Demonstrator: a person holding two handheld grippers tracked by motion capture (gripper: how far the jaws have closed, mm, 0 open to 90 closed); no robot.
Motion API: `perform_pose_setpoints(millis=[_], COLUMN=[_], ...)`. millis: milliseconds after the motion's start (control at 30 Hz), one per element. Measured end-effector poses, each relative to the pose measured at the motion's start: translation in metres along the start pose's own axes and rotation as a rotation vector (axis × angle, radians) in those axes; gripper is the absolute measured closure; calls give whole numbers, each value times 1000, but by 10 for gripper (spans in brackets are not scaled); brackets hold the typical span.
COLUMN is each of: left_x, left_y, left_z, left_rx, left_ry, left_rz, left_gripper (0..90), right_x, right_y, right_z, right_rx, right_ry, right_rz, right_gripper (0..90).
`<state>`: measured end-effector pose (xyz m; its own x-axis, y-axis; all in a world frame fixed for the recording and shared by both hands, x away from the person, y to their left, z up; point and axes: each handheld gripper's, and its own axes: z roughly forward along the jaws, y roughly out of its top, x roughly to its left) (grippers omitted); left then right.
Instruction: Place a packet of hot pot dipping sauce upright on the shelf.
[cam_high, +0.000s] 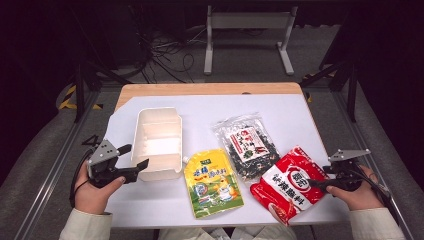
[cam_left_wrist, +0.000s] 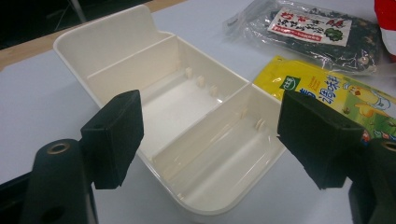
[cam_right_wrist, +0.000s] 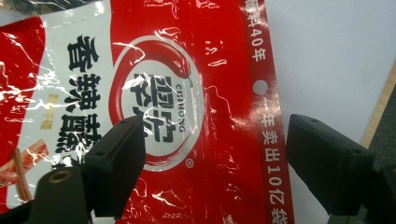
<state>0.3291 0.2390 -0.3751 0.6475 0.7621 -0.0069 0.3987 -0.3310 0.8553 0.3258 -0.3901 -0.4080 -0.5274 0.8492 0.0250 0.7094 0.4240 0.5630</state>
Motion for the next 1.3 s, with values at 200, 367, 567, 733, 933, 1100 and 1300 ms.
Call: perform_pose_setpoints(millis=[200,367,567,733,933,1100,1300], left_x=[0,0,0,0,0,-1,-4], left_y=[0,0,0,0,0,1,2], left_z=[1,1,2,2,2,4,7], left_rx=[2,3,9,9,6,12,12], left_ry=[3,4,3,2,2,0,-8], left_rz=[5,7,9,6,8,13,20], left_gripper=[237,236,235,233,233,232,231], right_x=[1,1,-3,1,8,15,29], right_y=[-4,-7,-11,-12,-11,-10,-8], right_z=[7,12,18,22,24,22,19], right_rx=[20,29,67,83,104,114,118], right_ry=[4,-9,-21,-5,-40,-53,-46], right_rz=[4,6,33,6,-30,-20,-41], right_gripper=[182,162,122,113,129,245,521])
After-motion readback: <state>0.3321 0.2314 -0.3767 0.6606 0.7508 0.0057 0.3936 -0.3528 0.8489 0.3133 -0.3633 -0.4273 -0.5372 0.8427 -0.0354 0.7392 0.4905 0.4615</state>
